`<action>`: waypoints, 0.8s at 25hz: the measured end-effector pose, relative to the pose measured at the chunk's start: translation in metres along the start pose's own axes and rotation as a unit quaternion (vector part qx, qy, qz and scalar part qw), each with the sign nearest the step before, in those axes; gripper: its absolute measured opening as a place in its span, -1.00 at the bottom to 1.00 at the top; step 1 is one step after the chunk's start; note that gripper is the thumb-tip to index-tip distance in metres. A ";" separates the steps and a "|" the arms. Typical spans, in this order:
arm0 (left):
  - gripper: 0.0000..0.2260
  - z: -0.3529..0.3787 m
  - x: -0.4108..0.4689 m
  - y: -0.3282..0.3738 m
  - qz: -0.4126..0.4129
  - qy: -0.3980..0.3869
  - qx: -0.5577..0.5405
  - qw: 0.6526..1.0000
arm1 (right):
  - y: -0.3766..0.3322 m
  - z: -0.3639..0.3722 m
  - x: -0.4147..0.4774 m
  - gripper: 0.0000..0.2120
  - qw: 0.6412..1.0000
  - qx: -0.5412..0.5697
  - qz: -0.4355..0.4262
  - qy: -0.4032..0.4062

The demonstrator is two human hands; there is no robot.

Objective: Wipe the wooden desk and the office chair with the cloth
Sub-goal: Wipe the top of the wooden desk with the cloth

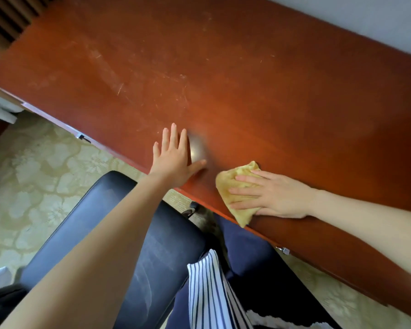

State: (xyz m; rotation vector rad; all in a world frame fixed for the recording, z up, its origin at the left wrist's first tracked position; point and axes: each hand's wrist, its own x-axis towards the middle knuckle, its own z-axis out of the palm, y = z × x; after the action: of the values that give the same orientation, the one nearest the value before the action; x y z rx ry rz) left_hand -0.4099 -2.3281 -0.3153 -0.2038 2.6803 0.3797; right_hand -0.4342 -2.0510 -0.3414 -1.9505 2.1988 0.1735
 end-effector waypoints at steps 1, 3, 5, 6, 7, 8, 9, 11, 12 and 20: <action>-0.18 0.000 0.007 0.005 0.008 0.007 0.004 1.000 | 0.016 -0.001 -0.007 -0.53 1.000 -0.010 -0.007 -0.008; -0.21 0.000 0.022 0.012 0.013 0.034 0.014 0.999 | 0.050 -0.003 -0.013 -0.53 0.999 -0.012 0.009 -0.029; -0.20 -0.004 0.038 0.018 0.008 0.056 0.021 0.998 | 0.090 -0.006 -0.011 -0.51 0.997 0.013 0.054 -0.046; -0.18 -0.006 0.046 0.021 0.007 0.059 0.027 0.998 | 0.109 -0.008 -0.008 -0.51 0.995 0.029 0.078 -0.050; -0.14 -0.008 0.053 0.024 0.010 0.059 0.040 0.997 | 0.127 -0.009 -0.004 -0.51 0.992 0.042 0.105 -0.050; -0.10 -0.011 0.062 0.027 0.013 0.055 0.057 0.997 | 0.146 -0.011 0.002 -0.51 0.988 0.051 0.135 -0.050; -0.04 -0.013 0.069 0.030 0.016 0.050 0.075 0.996 | 0.161 -0.013 0.008 -0.51 0.983 0.059 0.170 -0.047; 0.07 -0.018 0.085 0.035 0.013 0.045 0.101 0.994 | 0.192 -0.014 0.024 -0.51 0.965 0.080 0.249 -0.032; 0.12 -0.020 0.093 0.038 0.009 0.042 0.108 0.993 | 0.206 -0.015 0.033 -0.51 0.951 0.097 0.294 -0.020; 0.28 -0.023 0.113 0.049 -0.046 -0.024 0.138 0.989 | 0.228 -0.014 0.088 -0.55 0.806 0.171 0.564 0.058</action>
State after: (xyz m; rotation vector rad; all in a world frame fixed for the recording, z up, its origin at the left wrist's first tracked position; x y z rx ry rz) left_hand -0.5304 -2.2981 -0.3327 -0.2291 2.6284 -0.0157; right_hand -0.6711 -2.1113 -0.3578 -0.2882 2.8887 -0.1836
